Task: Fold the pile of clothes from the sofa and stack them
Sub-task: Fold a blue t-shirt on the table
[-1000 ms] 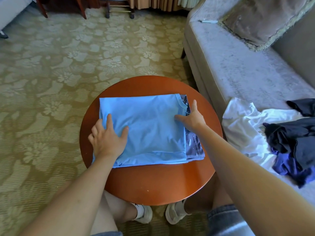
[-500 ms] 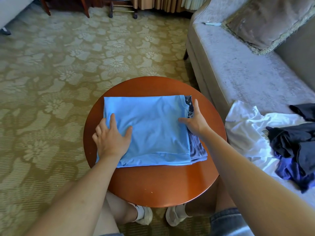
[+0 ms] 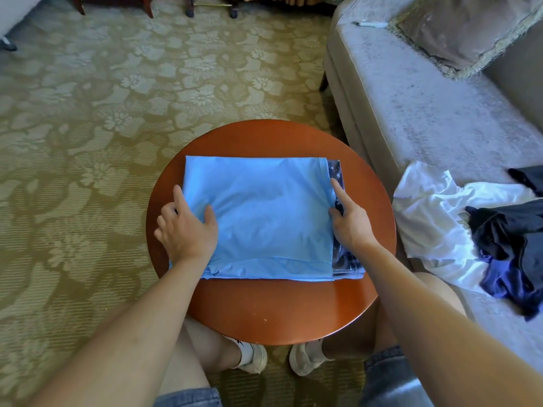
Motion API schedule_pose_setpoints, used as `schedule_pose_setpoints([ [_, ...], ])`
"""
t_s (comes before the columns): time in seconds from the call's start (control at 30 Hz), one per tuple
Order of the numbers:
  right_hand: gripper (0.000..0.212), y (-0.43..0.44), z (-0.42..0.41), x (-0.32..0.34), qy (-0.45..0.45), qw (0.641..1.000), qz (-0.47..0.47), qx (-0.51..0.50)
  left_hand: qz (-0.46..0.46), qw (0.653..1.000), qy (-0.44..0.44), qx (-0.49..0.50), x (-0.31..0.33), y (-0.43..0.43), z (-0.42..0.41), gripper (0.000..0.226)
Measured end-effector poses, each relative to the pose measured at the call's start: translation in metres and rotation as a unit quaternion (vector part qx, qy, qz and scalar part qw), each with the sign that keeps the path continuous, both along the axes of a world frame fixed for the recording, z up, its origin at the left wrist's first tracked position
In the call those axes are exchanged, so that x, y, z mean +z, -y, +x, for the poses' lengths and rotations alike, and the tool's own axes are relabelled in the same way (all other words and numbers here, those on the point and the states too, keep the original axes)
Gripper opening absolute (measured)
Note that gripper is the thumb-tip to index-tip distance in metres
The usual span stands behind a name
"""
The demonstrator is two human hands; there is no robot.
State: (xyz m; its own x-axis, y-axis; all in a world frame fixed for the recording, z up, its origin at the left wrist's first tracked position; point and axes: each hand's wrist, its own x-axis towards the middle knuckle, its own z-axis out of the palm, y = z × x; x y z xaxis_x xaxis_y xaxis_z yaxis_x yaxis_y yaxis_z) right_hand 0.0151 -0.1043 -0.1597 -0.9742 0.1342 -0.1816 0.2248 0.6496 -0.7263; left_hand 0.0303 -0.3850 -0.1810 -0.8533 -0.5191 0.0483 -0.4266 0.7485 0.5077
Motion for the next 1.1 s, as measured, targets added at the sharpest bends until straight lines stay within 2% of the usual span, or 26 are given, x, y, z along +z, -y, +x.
schedule_pose_setpoints([
  [0.17, 0.043, -0.005, 0.013, -0.005, -0.011, 1.0, 0.021, 0.001, -0.019, 0.998, 0.013, -0.062, 0.004, -0.004, 0.013, 0.073],
  [0.3, 0.041, -0.008, 0.027, -0.002, 0.003, 0.999, 0.047, 0.002, -0.025, 0.994, 0.03, -0.103, 0.009, -0.006, 0.025, 0.069],
  [0.4, 0.038, -0.01, 0.04, 0.004, 0.003, 0.999, 0.027, -0.021, -0.018, 0.982, 0.087, -0.166, 0.014, -0.004, 0.028, 0.059],
  [0.53, 0.035, -0.018, 0.06, 0.008, 0.023, 0.998, -0.003, -0.053, 0.043, 0.956, 0.155, -0.245, 0.025, 0.002, 0.04, 0.042],
  [0.63, 0.04, -0.028, 0.081, 0.013, 0.02, 0.997, -0.021, -0.074, 0.063, 0.955, 0.151, -0.249, 0.04, -0.007, 0.056, 0.044],
  [0.9, 0.051, -0.071, 0.144, 0.061, -0.064, 0.986, -0.051, -0.148, 0.069, 0.941, 0.082, -0.321, 0.1, -0.079, 0.071, 0.055],
  [1.1, 0.055, -0.141, 0.224, 0.104, -0.133, 0.959, -0.036, -0.247, 0.101, 0.895, 0.052, -0.431, 0.138, -0.162, 0.078, 0.062],
])
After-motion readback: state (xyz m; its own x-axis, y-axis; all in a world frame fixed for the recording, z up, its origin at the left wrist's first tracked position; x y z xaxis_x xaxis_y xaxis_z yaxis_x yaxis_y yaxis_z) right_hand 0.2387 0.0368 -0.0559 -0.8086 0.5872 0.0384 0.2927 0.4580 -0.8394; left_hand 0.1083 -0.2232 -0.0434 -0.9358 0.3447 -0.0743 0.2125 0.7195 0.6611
